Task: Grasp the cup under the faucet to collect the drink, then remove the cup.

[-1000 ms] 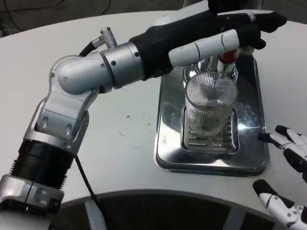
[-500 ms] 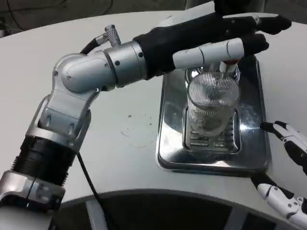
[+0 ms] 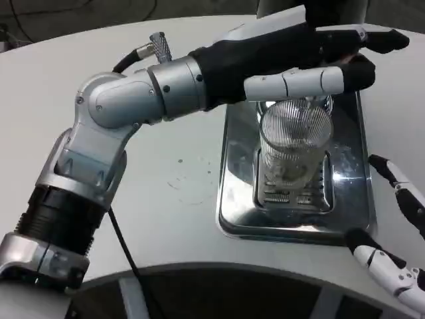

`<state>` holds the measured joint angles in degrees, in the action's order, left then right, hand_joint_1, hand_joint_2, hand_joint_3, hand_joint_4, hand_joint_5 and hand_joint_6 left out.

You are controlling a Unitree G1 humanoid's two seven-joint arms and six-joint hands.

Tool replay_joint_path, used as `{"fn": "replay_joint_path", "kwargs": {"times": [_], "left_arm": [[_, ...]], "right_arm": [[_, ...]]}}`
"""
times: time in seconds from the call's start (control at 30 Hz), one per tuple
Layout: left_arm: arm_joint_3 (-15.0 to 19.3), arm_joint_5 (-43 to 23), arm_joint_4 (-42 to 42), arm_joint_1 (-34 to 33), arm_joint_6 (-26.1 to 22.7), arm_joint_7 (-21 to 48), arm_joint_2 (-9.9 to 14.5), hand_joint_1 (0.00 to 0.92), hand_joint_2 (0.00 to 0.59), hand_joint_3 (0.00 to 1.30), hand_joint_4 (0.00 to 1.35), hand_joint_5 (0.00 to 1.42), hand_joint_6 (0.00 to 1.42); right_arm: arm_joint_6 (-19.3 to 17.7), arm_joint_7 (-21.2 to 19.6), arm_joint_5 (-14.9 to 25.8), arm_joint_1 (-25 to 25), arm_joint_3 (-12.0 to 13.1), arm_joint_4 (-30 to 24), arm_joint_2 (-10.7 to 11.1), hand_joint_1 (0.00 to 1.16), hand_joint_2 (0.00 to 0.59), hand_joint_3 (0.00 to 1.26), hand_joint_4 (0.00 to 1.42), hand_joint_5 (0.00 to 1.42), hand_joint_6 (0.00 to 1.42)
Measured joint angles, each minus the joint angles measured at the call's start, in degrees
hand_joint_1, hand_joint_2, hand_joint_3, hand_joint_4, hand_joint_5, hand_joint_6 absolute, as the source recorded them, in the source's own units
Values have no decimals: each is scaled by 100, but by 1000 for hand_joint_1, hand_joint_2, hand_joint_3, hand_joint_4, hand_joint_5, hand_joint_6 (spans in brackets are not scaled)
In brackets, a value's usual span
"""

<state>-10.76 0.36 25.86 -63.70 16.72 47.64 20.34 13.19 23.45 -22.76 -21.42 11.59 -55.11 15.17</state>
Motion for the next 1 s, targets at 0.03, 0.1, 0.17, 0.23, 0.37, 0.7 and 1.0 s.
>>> {"fn": "replay_joint_path", "kwargs": {"times": [0.03,0.1,0.17,0.23,0.37,0.7,1.0], "left_arm": [[-4,11,0,-1,20,0,2,0,96,134,64,162,140],[-8,14,0,-3,30,0,6,0,96,134,64,162,140],[-15,19,0,-4,40,-1,11,0,96,134,64,162,140],[-26,21,-2,-5,53,-3,27,0,96,134,64,162,140],[-49,20,-23,-12,58,-4,59,0,96,134,64,162,140],[-83,33,-138,-12,41,-14,113,0,94,134,65,162,151],[-91,38,-214,-9,-45,-16,127,0,98,135,65,162,154]], "right_arm": [[0,-40,58,9,-33,66,-40,359,355,0,9,19,0],[-1,-111,101,21,-87,113,-94,374,345,0,12,23,0],[-7,-201,170,57,-120,165,-120,416,322,0,22,47,0],[-107,-328,195,113,-186,312,-135,450,312,0,32,59,0],[-335,-543,259,171,-354,610,-154,506,298,0,32,73,0],[-945,-1262,263,699,-691,1445,-280,613,261,0,55,110,0],[-1042,-1549,256,1170,-848,1939,-334,613,254,0,61,120,0]]}}
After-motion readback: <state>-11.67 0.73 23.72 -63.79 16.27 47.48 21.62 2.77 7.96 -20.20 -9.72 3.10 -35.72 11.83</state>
